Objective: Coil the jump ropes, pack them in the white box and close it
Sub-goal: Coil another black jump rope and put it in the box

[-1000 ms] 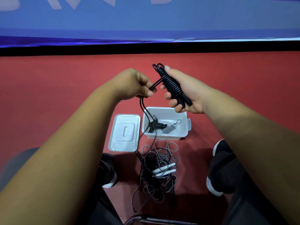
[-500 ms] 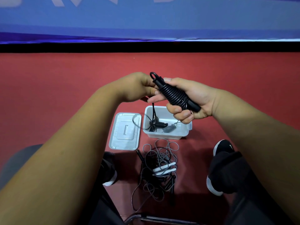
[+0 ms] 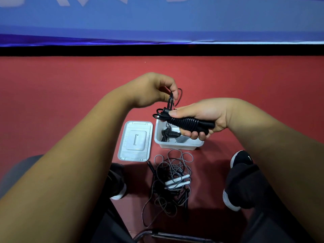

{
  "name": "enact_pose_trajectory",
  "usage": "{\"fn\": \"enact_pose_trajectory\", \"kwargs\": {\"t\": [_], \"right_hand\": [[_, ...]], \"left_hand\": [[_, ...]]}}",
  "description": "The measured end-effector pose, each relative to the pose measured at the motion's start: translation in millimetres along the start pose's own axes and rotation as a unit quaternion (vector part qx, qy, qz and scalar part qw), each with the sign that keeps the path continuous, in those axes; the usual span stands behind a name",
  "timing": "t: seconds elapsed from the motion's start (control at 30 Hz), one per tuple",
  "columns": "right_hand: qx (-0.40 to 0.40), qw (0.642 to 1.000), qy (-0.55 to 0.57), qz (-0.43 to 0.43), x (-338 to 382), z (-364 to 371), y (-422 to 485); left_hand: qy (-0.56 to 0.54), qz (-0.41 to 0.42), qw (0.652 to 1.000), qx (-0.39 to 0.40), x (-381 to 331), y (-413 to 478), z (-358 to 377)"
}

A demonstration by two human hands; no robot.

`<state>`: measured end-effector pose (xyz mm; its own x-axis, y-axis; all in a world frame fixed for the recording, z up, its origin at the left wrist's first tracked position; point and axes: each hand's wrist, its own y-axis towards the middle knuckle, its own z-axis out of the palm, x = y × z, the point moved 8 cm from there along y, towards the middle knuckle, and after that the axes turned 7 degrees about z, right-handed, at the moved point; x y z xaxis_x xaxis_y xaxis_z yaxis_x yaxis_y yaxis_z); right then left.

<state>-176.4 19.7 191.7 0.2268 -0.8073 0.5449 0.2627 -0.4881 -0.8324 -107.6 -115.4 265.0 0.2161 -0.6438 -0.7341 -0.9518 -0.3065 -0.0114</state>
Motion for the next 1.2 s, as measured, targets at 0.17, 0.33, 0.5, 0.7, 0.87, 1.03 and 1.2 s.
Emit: {"fn": "enact_pose_trajectory", "kwargs": {"t": [0.17, 0.33, 0.5, 0.7, 0.87, 1.03, 1.2], "right_hand": [[-0.068, 0.997, -0.023, -0.007, 1, -13, 4], [-0.176, 0.984, -0.035, 0.013, -3, -34, 12], [-0.257, 0.966, 0.012, -0.009, -4, -56, 16], [-0.299, 0.95, 0.009, -0.089, 9, -64, 8], [-0.317, 0.941, -0.029, -0.115, 17, -60, 2], [-0.33, 0.936, -0.034, -0.12, 19, -61, 0], [-0.35, 0.928, -0.022, -0.13, 20, -67, 0]], "left_hand": [[0.093, 0.044, 0.995, -0.017, -11, 1, -6], [0.198, 0.061, 0.978, -0.009, -10, 1, -5], [0.232, 0.018, 0.973, -0.006, 0, 4, -1], [0.101, -0.06, 0.99, -0.081, 14, 2, -9], [0.088, -0.09, 0.989, -0.078, 20, 0, -10], [0.162, -0.128, 0.978, -0.023, 24, -2, -2], [0.132, -0.157, 0.979, -0.013, 33, -2, 9]]}}
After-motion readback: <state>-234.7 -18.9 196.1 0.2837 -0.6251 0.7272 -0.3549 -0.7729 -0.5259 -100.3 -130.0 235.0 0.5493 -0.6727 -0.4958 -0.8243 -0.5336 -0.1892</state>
